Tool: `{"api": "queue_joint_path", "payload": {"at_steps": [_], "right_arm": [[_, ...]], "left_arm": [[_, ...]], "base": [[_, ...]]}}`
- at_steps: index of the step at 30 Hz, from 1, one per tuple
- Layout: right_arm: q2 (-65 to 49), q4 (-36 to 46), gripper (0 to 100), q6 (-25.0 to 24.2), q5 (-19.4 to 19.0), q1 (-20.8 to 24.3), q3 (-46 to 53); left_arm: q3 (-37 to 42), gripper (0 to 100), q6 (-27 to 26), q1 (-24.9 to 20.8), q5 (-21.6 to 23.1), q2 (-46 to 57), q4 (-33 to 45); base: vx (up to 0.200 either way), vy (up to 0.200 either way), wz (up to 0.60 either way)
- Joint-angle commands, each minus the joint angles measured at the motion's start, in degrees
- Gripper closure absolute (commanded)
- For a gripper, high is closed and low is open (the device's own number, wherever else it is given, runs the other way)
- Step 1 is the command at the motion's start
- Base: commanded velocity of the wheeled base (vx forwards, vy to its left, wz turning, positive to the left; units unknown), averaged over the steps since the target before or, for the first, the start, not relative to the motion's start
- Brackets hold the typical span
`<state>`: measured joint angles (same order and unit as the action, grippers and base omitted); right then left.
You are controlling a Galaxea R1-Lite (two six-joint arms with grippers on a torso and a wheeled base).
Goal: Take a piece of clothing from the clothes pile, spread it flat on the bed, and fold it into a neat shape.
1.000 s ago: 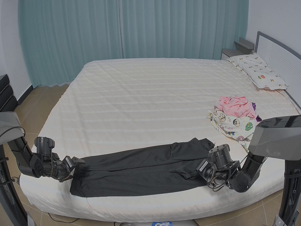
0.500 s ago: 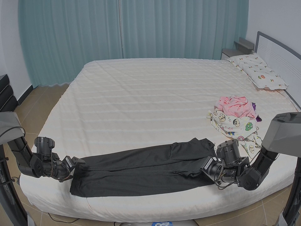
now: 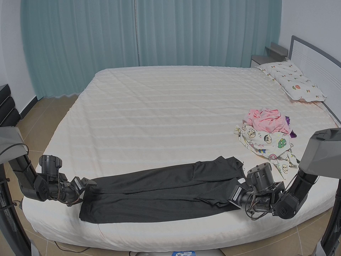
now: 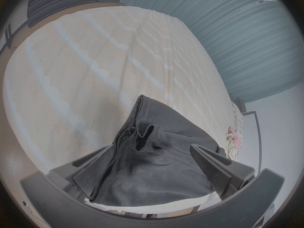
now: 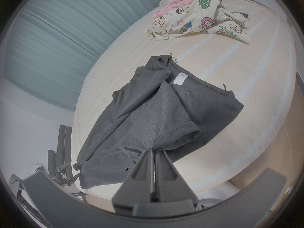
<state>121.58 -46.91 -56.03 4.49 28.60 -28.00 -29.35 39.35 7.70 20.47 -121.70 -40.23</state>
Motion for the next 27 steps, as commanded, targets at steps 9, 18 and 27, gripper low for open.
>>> {"api": "queue_joint_path", "payload": {"at_steps": [9,18,27], "right_arm": [[2.00,2.70,0,2.77,-0.97,0.58,0.05],[0.68,2.00,0,2.94,-0.97,-4.08,-2.94],[1.56,1.82,0,7.16,-5.10,-12.34,-5.22]], "left_arm": [[0.00,0,0.02,0.03,0.01,-0.12,-0.02],[0.00,0,0.02,0.03,0.01,-0.12,-0.02],[0.00,0,0.02,0.03,0.01,-0.12,-0.02]], "base": [[0.000,0.000,0.00],[0.000,0.000,0.00],[0.000,0.000,0.00]]}}
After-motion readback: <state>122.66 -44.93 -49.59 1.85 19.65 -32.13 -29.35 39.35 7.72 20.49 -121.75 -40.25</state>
